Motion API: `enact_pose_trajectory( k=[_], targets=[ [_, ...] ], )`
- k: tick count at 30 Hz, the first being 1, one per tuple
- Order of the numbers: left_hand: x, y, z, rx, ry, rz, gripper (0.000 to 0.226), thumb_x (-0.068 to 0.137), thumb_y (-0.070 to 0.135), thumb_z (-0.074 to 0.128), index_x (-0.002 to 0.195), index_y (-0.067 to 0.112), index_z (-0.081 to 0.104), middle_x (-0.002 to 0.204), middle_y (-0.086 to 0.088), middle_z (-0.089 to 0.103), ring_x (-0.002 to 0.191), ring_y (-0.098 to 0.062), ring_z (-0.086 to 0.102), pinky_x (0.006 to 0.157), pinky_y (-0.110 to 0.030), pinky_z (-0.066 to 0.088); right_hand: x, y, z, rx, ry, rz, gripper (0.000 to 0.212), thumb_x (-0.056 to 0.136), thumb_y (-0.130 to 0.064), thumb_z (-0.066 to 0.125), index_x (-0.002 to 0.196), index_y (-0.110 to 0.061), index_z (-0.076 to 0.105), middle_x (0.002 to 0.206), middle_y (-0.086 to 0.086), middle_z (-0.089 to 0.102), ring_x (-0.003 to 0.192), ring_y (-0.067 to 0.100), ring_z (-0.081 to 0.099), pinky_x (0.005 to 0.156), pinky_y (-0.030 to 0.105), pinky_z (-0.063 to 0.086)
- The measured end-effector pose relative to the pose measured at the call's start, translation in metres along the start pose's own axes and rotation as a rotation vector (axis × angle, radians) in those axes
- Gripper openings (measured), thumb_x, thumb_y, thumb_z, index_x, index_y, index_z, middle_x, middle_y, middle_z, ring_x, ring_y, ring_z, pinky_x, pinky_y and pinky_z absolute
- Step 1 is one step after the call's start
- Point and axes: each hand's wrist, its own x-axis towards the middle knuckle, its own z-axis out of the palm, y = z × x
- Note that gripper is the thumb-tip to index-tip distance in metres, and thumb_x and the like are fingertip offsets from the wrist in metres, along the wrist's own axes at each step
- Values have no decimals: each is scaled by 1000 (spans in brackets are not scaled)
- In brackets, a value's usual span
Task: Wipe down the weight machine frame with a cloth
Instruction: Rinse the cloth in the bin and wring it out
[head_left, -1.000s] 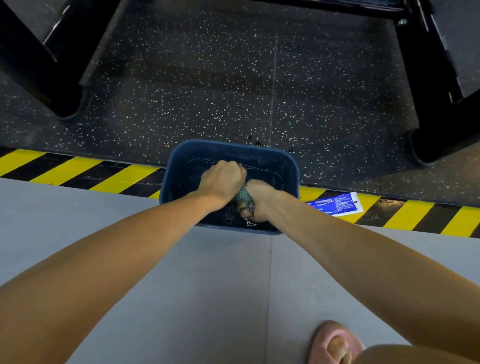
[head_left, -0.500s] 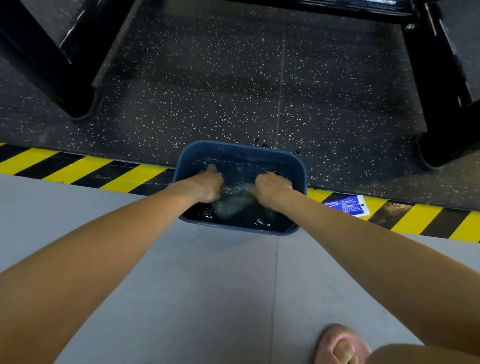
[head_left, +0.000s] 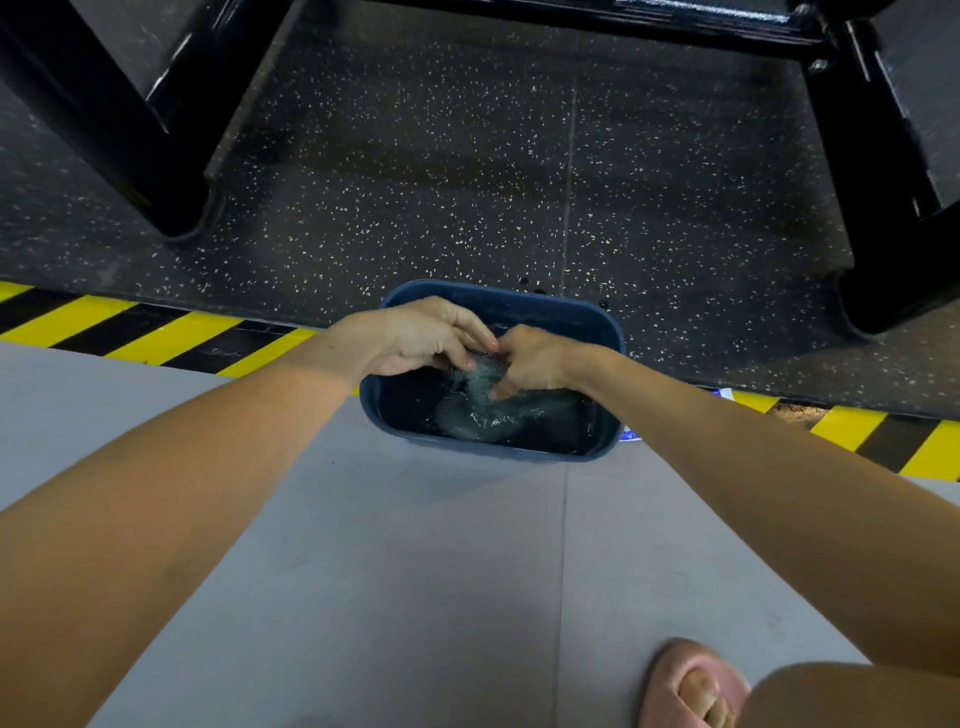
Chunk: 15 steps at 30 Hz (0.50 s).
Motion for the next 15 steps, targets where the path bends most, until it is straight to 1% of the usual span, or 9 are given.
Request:
enact_pose_trajectory(
  k=[1, 2, 5, 6, 8, 10, 11, 13, 15],
  targets=[
    [-2, 2, -1, 32, -11, -15, 30, 83, -15, 58, 97, 11, 66, 94, -3, 65, 89, -14, 60, 72, -21, 49, -2, 1, -1, -104, -1, 17, 37, 82, -28, 74, 110, -8, 60, 85, -3, 54, 88, 20, 53, 63, 26, 39],
    [-4, 4, 0, 121, -18, -31, 26, 85, -9, 60, 102, 10, 65, 94, -4, 64, 89, -16, 60, 75, -24, 50, -4, 1, -3, -209, 22, 40, 42, 82, -35, 74, 111, -8, 60, 88, -2, 52, 87, 20, 51, 64, 27, 38],
    [-5, 11, 6, 438, -4, -34, 27, 90, 6, 62, 116, 11, 63, 108, -4, 64, 103, -21, 58, 96, -35, 45, -11, -6, -11, -495, 121, 100, 44, 83, -46, 71, 107, -13, 54, 97, 1, 52, 89, 22, 52, 69, 31, 41],
    [-6, 14, 7, 535, 4, -23, 27, 91, 8, 61, 117, 12, 63, 111, -2, 63, 103, -20, 57, 95, -34, 45, -13, -7, -14, -538, 115, 112, 45, 83, -44, 71, 111, -13, 53, 102, 2, 55, 93, 23, 54, 71, 32, 41],
    [-9, 18, 7, 778, 50, -7, 24, 92, 5, 56, 115, 12, 63, 108, -1, 59, 93, -20, 53, 80, -29, 42, -16, -8, -18, -591, 73, 142, 49, 85, -33, 72, 123, -11, 51, 118, 5, 55, 106, 25, 56, 75, 33, 43],
    [-11, 20, 6, 976, 157, 13, 20, 89, -5, 48, 101, 6, 61, 105, -10, 58, 83, -25, 49, 70, -32, 38, -18, -8, -19, -692, 65, 164, 47, 89, -25, 68, 129, -12, 47, 125, 5, 54, 110, 25, 56, 76, 34, 43],
    [-13, 20, 7, 1075, 226, 22, 23, 87, -9, 46, 100, 3, 59, 108, -15, 57, 84, -26, 50, 69, -33, 38, -19, -9, -19, -755, 74, 175, 46, 91, -28, 65, 131, -12, 46, 125, 3, 54, 110, 25, 56, 75, 34, 42],
    [-19, 21, 12, 1315, 337, 27, 29, 86, -12, 46, 111, 0, 57, 117, -17, 49, 98, -29, 50, 72, -32, 38, -22, -11, -22, -795, 113, 191, 48, 92, -38, 61, 130, -13, 47, 125, 2, 55, 111, 25, 57, 77, 34, 42],
    [-21, 19, 17, 1494, 412, 49, 36, 85, -11, 50, 119, 0, 54, 121, -16, 43, 109, -28, 46, 74, -31, 38, -22, -9, -26, -761, 178, 179, 47, 94, -42, 57, 128, -11, 50, 123, 4, 57, 110, 27, 59, 78, 34, 44]
  ],
)
